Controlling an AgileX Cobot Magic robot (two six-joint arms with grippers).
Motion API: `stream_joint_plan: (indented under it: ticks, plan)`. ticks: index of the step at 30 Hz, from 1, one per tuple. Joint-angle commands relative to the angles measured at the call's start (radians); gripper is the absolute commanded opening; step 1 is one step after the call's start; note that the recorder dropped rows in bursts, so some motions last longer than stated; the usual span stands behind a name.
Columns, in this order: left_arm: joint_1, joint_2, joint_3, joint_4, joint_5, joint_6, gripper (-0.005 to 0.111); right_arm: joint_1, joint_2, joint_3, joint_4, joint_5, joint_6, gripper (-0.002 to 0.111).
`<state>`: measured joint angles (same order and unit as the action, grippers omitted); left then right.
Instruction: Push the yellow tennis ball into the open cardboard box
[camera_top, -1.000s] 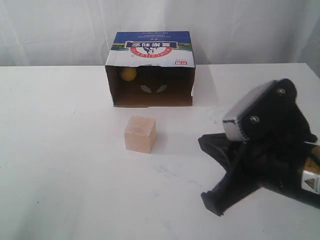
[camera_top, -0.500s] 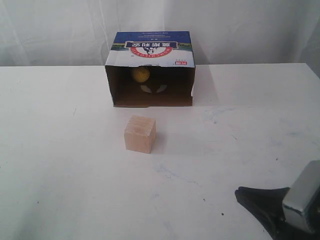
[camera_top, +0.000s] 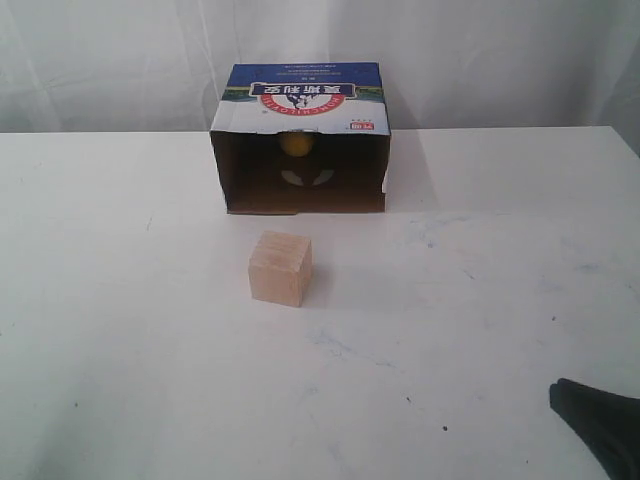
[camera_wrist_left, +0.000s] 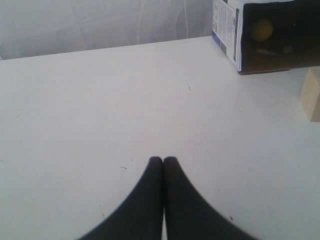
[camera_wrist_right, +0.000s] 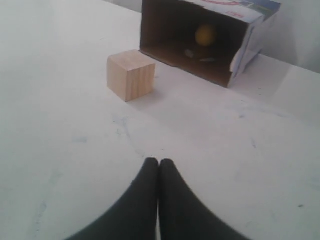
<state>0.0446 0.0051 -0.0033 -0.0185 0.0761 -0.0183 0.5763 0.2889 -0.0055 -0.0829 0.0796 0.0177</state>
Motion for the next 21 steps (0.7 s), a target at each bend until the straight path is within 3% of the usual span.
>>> stream_joint_plan:
  ticks: [1,10,21]
  plan:
    - [-0.009,-0.005,0.003,-0.006,0.000,0.000,0.000,-0.108,-0.067,0.006,0.001,0.018,0.005,0.000]
    - [-0.009,-0.005,0.003,-0.006,0.000,0.000,0.000,-0.326,-0.188,0.006,0.001,0.144,0.005,0.000]
    - [-0.009,-0.005,0.003,-0.006,0.000,0.000,0.000,-0.338,-0.237,0.006,0.004,0.161,0.005,0.000]
